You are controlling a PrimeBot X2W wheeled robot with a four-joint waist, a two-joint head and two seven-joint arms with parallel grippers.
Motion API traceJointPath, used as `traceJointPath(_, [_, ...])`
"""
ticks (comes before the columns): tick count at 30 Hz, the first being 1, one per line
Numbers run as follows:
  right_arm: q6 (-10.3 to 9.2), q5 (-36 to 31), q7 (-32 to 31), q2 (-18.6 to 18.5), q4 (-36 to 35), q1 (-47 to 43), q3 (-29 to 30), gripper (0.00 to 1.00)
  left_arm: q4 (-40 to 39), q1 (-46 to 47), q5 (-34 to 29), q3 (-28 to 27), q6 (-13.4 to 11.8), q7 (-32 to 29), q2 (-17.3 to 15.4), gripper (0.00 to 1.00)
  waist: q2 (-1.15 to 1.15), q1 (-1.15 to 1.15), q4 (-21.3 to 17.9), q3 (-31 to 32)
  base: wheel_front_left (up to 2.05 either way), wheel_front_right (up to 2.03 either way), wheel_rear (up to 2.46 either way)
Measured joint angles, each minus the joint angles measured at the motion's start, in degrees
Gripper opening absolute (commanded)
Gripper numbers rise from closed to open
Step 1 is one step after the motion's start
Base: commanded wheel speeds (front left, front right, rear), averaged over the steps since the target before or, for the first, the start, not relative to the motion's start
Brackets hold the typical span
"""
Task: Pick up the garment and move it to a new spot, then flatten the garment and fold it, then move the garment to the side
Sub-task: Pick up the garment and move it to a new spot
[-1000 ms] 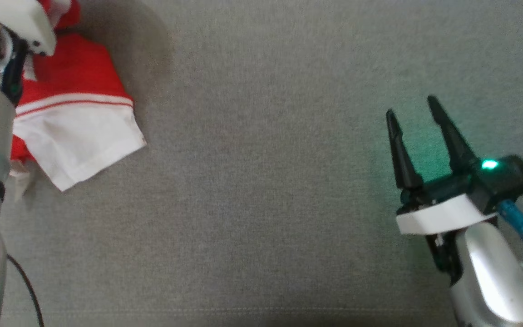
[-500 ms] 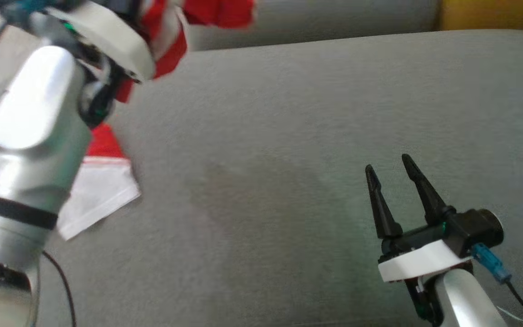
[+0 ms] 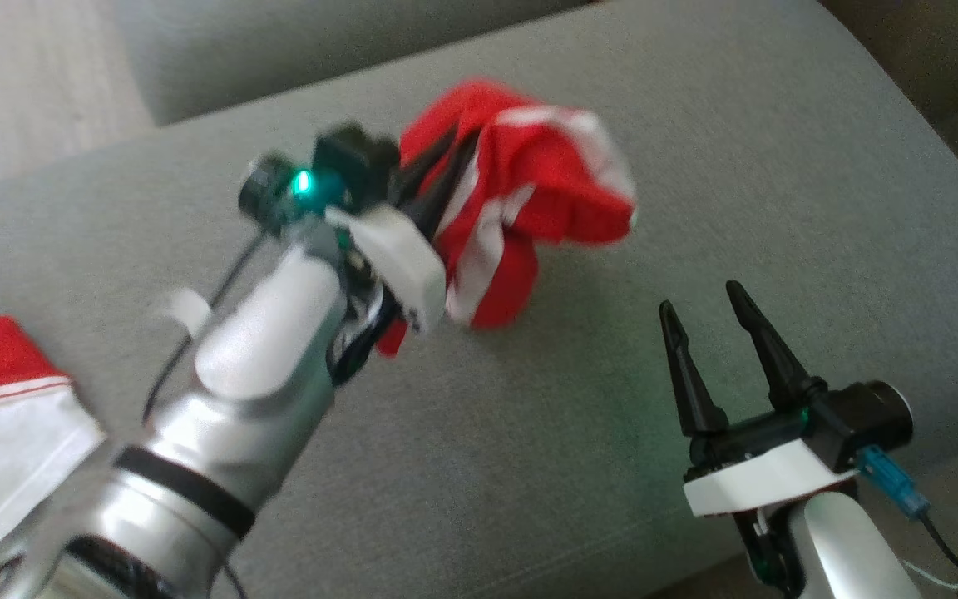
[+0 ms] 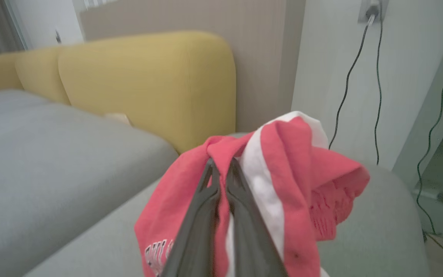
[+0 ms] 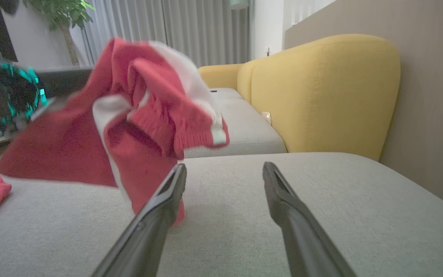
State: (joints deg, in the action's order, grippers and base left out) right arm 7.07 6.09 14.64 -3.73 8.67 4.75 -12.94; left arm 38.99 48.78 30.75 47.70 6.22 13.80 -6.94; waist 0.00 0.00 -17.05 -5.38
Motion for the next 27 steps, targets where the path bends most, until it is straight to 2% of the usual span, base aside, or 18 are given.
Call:
traceJointPath(4, [0.0, 0.5, 0.0, 0.3, -0.1, 0.9, -0.1, 1.0, 5.3, -4.4, -1.6, -0.4, -1.8, 0.4, 0.9, 0.0, 0.0, 0.01, -2.6, -2.7, 0.0, 0.0, 0.0])
traceJointPath(10, [0.0, 0.5, 0.0, 0.5, 0.0, 1.0, 0.4, 1.0, 3.3, -9.0, -5.0, -4.3, -2.8, 0.4, 2.7, 0.0, 0.0, 0.02, -4.2, -4.6, 0.0, 0.0, 0.0])
traceJointPath(11, [0.0, 0.5, 0.0, 0.6, 0.0, 1.0, 0.5, 1.0, 2.7, -9.6, -5.9, -4.7, -2.8, 0.4, 2.8, 0.65, 0.0, 0.01, -4.0, -4.4, 0.0, 0.0, 0.0])
traceJointPath(12, [0.0, 0.5, 0.0, 0.6, 0.2, 1.0, 0.5, 1.0, 1.9, -10.3, -6.9, -5.5, -2.8, 0.5, 3.1, 1.0, 0.0, 0.01, -3.7, -4.1, 0.0, 0.0, 0.0])
traceJointPath(20, [0.0, 0.5, 0.0, 0.6, 1.5, -1.5, 0.9, 1.0, -5.0, -19.1, -9.6, -12.3, -3.8, 0.5, 3.9, 1.0, 0.0, -0.01, 0.3, 1.3, 0.0, 0.0, 0.0])
traceJointPath(27, [0.0, 0.5, 0.0, 0.7, 2.4, -4.5, 2.2, 1.0, -12.1, -31.0, -11.7, -21.2, -7.3, 0.5, 4.1, 1.0, 0.0, -0.01, 6.8, 5.3, 0.0, 0.0, 0.0])
